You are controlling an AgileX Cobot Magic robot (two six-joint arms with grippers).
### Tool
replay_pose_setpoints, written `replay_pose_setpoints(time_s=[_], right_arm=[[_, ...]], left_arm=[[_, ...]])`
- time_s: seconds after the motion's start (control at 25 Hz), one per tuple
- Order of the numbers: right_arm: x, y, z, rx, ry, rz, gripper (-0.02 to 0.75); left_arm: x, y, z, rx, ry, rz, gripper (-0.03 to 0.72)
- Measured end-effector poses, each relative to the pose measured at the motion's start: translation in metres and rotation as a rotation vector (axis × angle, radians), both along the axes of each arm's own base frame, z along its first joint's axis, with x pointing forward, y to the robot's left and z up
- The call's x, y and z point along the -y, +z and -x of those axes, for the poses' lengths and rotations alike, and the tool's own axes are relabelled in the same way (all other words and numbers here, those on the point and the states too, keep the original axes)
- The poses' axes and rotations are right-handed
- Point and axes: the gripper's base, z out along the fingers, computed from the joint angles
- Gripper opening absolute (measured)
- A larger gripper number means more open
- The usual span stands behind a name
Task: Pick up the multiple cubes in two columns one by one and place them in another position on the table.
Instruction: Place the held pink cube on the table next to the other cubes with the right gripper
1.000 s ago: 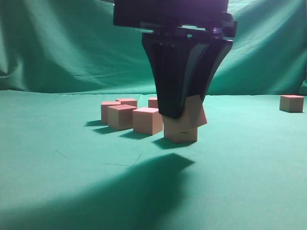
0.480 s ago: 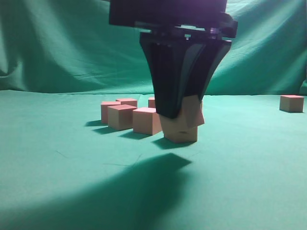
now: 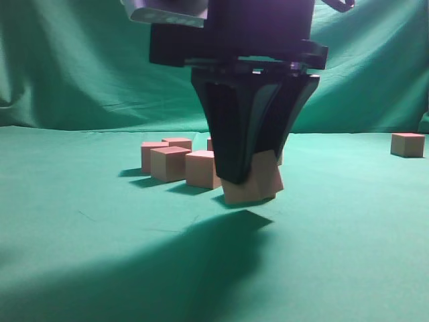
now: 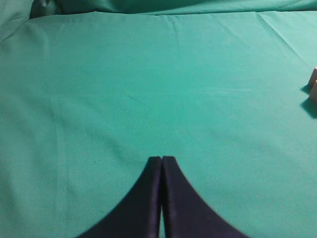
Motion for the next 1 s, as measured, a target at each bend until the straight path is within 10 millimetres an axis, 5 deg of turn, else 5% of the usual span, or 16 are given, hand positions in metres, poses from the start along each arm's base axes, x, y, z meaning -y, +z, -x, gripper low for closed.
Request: replay_pose_setpoints(time_s=[1.0], right_arm=[[-0.0016, 0.0004, -0.0028, 0.03, 0.0, -0.017, 0.262]], left_arm=[[0.0, 0.0, 0.0, 0.0, 0.0, 0.0, 0.0]])
